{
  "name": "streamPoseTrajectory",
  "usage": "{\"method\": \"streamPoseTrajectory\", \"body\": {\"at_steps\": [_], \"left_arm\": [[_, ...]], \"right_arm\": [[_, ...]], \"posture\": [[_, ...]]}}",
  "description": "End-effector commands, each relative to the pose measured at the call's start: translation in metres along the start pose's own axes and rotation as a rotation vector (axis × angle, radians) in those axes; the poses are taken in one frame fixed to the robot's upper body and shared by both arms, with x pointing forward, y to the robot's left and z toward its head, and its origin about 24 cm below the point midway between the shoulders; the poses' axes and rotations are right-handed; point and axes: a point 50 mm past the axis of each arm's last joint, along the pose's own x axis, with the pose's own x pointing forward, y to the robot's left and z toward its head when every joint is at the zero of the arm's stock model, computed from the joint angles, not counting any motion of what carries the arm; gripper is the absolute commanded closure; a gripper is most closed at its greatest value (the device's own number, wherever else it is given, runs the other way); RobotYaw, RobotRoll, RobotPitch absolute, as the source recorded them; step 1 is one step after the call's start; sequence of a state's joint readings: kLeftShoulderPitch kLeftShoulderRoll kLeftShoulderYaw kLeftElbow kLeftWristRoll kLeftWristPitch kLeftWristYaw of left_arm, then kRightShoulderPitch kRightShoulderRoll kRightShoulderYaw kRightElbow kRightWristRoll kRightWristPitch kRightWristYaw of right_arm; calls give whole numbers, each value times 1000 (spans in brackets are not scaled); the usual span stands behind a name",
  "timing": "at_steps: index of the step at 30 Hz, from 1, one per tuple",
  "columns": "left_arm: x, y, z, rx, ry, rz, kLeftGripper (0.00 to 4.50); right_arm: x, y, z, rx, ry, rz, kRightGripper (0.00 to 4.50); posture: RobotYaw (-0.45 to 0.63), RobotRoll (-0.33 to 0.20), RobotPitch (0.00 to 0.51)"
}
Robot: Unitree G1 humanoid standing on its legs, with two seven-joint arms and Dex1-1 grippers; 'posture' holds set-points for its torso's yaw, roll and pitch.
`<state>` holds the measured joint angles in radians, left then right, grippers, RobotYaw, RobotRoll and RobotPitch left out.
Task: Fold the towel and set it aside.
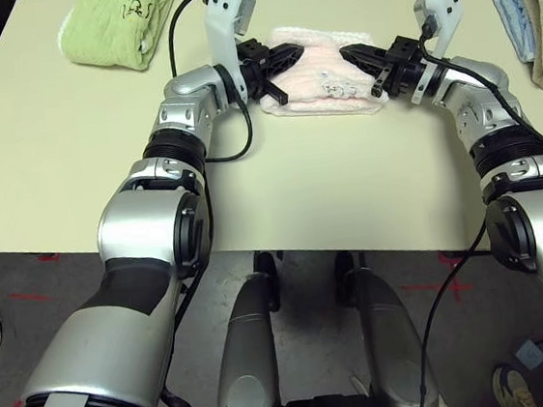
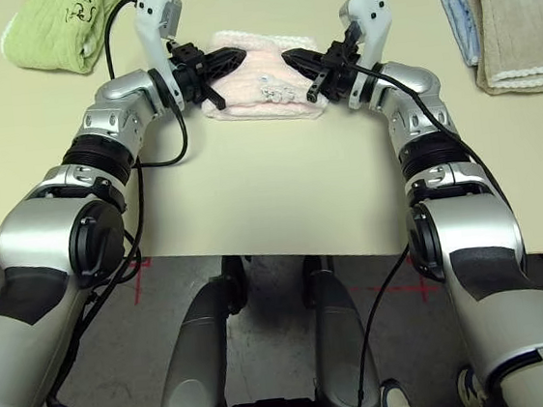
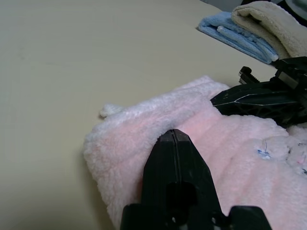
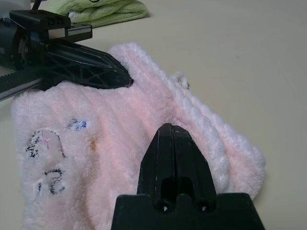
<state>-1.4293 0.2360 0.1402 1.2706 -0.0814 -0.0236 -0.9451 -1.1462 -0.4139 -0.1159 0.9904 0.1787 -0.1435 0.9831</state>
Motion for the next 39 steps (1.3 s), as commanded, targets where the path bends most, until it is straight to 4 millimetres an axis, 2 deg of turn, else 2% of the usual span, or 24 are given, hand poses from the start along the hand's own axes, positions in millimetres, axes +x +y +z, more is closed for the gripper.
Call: {"method": "streamPoseTrajectory", "body": {"at_steps": [1, 6, 10, 12, 16, 20, 25, 26, 28, 29, 34, 38, 39], "left_arm": [[-4, -1, 3, -53, -30, -91, 4464], [-20, 3, 22, 17, -70, -216, 4464], [-42, 8, 28, 42, -76, -323, 4464], [-54, 7, 18, 81, -37, -383, 4464], [-64, 4, 2, 150, 4, -443, 4464], [-71, 3, -3, 204, 45, -487, 4464], [-74, 5, -7, 216, 95, -507, 4464], [-74, 5, -6, 215, 96, -509, 4305], [-74, 5, -4, 214, 97, -508, 3897], [-74, 6, -4, 218, 96, -507, 3555], [-77, 7, 4, 283, 66, -505, 1672], [-84, 11, 10, 313, 67, -493, 168], [-85, 12, 12, 307, 60, -485, 0]], "right_arm": [[-9, -1, -3, 50, -42, 27, 4500], [-32, -10, 28, 69, -232, 128, 4500], [-66, -17, 35, 83, -193, 192, 4500], [-83, -19, 29, 51, -128, 204, 4500], [-104, -18, 13, -30, 4, 253, 4500], [-122, -20, 3, -69, 93, 294, 4500], [-135, -24, -4, -67, 157, 296, 4500], [-137, -25, -5, -60, 169, 295, 4500], [-141, -25, -5, -54, 186, 300, 3998], [-143, -26, -5, -67, 188, 302, 3765], [-155, -28, -2, -124, 189, 283, 1860], [-162, -28, -3, -106, 177, 261, 432], [-163, -28, -3, -102, 175, 260, 80]], "posture": [[40, 0, 447], [38, 0, 444], [43, 0, 441], [48, 0, 439], [53, 0, 440], [53, 0, 442], [55, 0, 443], [54, 0, 442], [50, 0, 443], [47, 0, 443], [33, 0, 441], [25, 0, 442], [24, 0, 442]]}}
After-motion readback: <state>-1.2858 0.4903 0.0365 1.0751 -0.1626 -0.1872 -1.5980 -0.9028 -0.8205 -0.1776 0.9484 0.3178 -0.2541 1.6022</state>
